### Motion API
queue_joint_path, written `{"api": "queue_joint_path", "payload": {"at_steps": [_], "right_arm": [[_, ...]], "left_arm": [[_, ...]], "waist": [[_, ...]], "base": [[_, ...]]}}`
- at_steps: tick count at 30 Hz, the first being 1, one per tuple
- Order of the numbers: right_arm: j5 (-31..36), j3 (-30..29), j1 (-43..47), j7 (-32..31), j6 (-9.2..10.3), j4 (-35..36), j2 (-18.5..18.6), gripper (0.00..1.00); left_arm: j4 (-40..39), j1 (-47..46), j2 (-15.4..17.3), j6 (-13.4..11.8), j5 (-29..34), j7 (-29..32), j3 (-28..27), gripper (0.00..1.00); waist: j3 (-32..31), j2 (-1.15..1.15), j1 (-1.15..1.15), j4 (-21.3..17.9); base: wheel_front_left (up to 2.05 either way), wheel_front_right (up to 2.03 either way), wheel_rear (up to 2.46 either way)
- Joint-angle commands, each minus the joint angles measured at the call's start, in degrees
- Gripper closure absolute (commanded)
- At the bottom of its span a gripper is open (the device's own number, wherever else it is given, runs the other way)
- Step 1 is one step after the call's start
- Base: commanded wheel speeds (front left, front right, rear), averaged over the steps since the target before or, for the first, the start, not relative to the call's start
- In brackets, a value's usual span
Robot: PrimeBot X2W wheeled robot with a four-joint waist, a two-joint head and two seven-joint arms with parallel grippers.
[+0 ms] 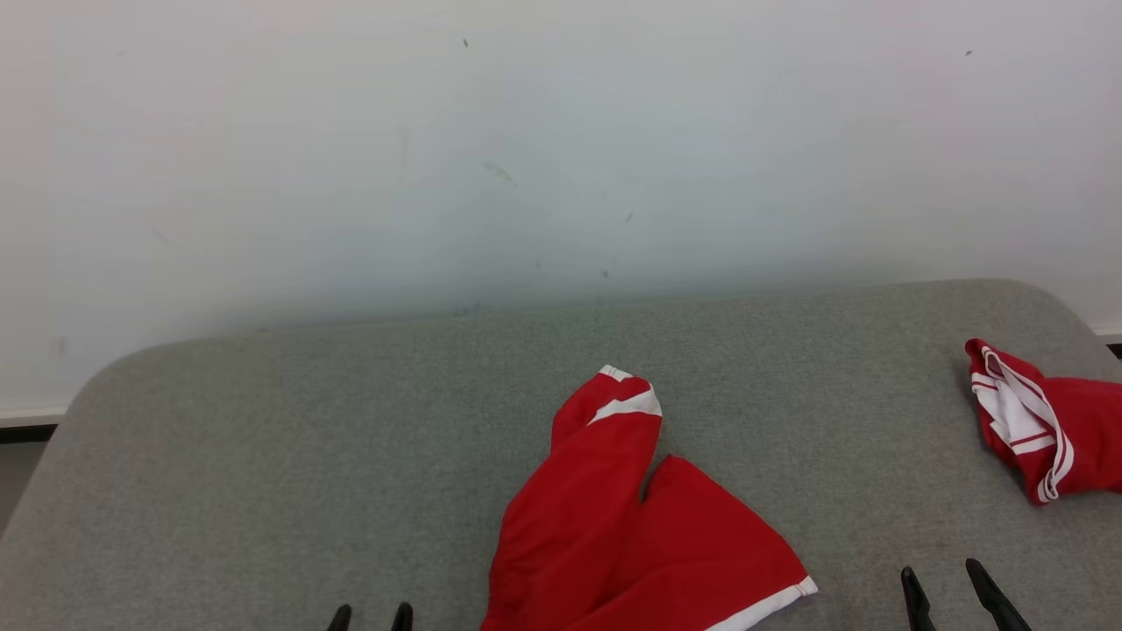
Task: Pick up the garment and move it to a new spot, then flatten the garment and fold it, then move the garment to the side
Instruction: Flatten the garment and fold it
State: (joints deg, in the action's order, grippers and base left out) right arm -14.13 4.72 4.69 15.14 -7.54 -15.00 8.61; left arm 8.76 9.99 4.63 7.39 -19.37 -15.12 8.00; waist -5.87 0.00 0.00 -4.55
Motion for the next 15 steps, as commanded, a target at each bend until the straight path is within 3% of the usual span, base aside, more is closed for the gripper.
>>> {"api": "queue_joint_path", "payload": {"at_steps": [1, 9, 12, 15], "right_arm": [[-0.3, -0.1, 0.0, 0.0, 0.12, -0.1, 0.3, 0.00], [-1.3, 0.6, -0.7, 0.0, 0.12, 0.0, 0.6, 0.00], [-3.2, 2.5, -2.1, 0.0, 0.12, 0.3, 2.2, 0.00], [-6.1, 6.3, -4.2, -1.7, 0.12, 0.0, 5.1, 0.00]], "left_arm": [[-0.1, 0.7, 0.2, 0.1, 0.2, 0.0, -0.2, 0.00], [0.3, 1.2, 1.7, 0.1, -0.6, 0.0, 1.0, 0.00], [1.5, 1.6, 4.7, 0.1, -3.1, 0.3, 3.0, 0.00], [0.3, 2.1, 8.9, 0.1, -7.3, 4.6, 5.7, 0.00]], "waist": [[0.0, 0.00, 0.00, 0.0], [0.2, 0.00, 0.00, -0.3], [0.3, 0.00, 0.00, -0.6], [0.4, 0.00, 0.00, -0.6]], "base": [[0.00, 0.00, 0.00], [0.00, 0.00, 0.00], [0.00, 0.00, 0.00], [0.00, 0.00, 0.00]]}}
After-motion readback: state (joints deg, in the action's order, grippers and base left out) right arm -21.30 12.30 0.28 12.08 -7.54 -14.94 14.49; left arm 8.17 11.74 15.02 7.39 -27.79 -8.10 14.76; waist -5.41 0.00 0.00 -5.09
